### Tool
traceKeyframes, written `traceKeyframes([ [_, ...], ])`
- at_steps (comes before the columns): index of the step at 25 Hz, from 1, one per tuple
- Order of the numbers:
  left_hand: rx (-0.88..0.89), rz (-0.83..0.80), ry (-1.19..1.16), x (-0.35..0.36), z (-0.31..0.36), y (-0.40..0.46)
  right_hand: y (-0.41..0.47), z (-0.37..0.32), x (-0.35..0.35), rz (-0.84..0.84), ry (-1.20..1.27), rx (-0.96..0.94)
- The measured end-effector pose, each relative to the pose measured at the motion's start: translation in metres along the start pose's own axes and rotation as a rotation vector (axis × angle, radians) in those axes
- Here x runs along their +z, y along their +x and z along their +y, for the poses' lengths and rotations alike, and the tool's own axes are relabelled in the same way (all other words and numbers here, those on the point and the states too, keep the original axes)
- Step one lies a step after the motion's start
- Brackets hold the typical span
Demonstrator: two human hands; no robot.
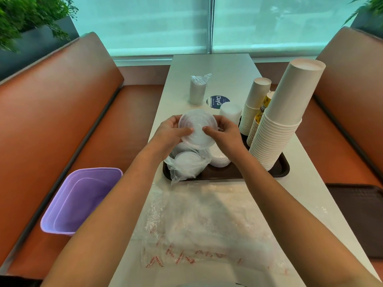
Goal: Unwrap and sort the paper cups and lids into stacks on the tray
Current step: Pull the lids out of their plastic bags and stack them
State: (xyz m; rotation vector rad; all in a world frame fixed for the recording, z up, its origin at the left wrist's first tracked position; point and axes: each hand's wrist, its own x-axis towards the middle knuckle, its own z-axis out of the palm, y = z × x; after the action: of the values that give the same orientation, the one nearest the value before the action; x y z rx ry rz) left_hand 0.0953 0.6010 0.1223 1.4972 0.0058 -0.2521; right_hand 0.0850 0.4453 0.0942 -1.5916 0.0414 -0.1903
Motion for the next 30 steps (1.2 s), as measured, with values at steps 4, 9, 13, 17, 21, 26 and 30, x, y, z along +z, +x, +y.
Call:
traceKeyframes([
  [4, -0.016, 0.064, 0.318, 0.000, -0.007, 0.007, 0.009, -0.002, -0.020, 0.189, 0.054, -0.090],
  [9, -0.066, -0.045, 0.897, -0.001, -0.037, 0.011, 0.022, 0.036, -0.038, 0.268, -0.445, -0.206],
  [13, 0.004, -0.141, 1.154, -0.002, -0.059, 0.017, 0.022, 0.072, -0.039, 0.151, -0.705, -0.302],
  [17, 0.030, -0.147, 1.232, 0.000, -0.068, 0.021, 0.024, 0.100, -0.041, 0.064, -0.940, -0.365],
  [21, 0.033, -0.201, 1.352, -0.003, -0.077, 0.025, 0.024, 0.111, -0.042, -0.037, -1.060, -0.340],
  [26, -0.041, -0.179, 1.360, -0.003, -0.077, 0.026, 0.019, 0.115, -0.044, -0.157, -0.992, -0.129],
  [30, -0.081, -0.144, 1.356, 0.005, -0.064, 0.019, 0.019, 0.119, -0.044, -0.146, -0.987, -0.100],
])
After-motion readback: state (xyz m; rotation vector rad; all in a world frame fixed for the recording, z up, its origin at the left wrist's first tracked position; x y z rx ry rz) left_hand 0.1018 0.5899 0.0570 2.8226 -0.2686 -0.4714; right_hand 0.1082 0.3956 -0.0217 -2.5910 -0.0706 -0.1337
